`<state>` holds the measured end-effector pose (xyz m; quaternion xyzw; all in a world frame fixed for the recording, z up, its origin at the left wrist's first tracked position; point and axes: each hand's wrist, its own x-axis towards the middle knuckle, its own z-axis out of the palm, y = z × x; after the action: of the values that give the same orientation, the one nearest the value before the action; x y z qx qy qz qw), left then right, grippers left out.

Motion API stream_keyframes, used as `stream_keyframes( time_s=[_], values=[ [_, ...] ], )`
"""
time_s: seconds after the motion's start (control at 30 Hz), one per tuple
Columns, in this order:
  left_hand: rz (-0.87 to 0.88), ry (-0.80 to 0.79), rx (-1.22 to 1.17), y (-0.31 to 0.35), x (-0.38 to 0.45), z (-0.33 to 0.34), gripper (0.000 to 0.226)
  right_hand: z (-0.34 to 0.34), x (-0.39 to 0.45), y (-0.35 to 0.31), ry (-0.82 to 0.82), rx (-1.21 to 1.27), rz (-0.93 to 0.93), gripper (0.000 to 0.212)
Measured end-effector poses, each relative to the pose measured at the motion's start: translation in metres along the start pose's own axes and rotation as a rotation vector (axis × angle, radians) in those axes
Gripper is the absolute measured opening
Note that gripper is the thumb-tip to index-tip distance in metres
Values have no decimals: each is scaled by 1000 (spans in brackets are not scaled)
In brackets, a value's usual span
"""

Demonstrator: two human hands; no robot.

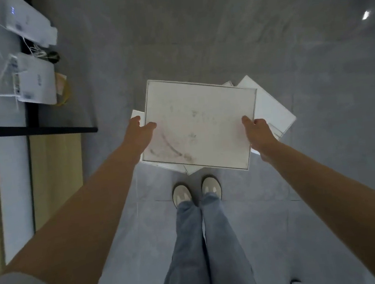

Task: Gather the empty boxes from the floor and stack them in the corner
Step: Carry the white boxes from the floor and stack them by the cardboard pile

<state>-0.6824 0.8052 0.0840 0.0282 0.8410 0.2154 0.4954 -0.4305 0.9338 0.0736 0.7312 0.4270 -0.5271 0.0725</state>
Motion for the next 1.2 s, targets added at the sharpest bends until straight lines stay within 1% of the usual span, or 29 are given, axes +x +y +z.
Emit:
stream_keyframes(
  time_s=[0.07, 0.1, 0.17, 0.2, 0.33, 0.43, 0.53, 0.7, 0.9, 0.97, 1.1, 1.2],
  values=[
    [-27, -43, -35, -6, 13, 5, 72, 11, 11, 5, 6, 45, 26, 64],
    [-34, -50, -65, -10, 19, 7, 69, 17, 18, 9, 21, 65, 27, 63],
    [-40, -59, -131, -16, 27, 12, 50, 24, 23, 14, 69, 74, 27, 59],
    [-39, -64, -150, -18, 31, 13, 45, 25, 25, 16, 84, 70, 22, 58],
    [-38, -111, -189, -23, 25, 11, 50, 22, 20, 13, 86, 99, 12, 58],
    [-37, -83, -207, -21, 14, 8, 44, 16, 6, 5, 84, 116, 29, 54],
    [-27, -59, -228, -18, -6, 1, 46, 6, -20, -5, 73, 111, -2, 54],
    [16, -43, -265, 2, -72, -28, 47, -25, -87, -29, 71, 131, -43, 52],
    [134, 1, -255, 31, -191, -85, 52, -71, -203, -59, 74, 127, -148, 46],
    [143, 35, -262, 37, -220, -102, 51, -82, -233, -65, 86, 117, -184, 44],
    [130, 121, -361, 37, -291, -142, 47, -101, -312, -77, 65, 106, -296, 38],
    [128, 183, -401, 27, -331, -161, 47, -110, -351, -87, 5, 150, -321, 33]
  ],
)
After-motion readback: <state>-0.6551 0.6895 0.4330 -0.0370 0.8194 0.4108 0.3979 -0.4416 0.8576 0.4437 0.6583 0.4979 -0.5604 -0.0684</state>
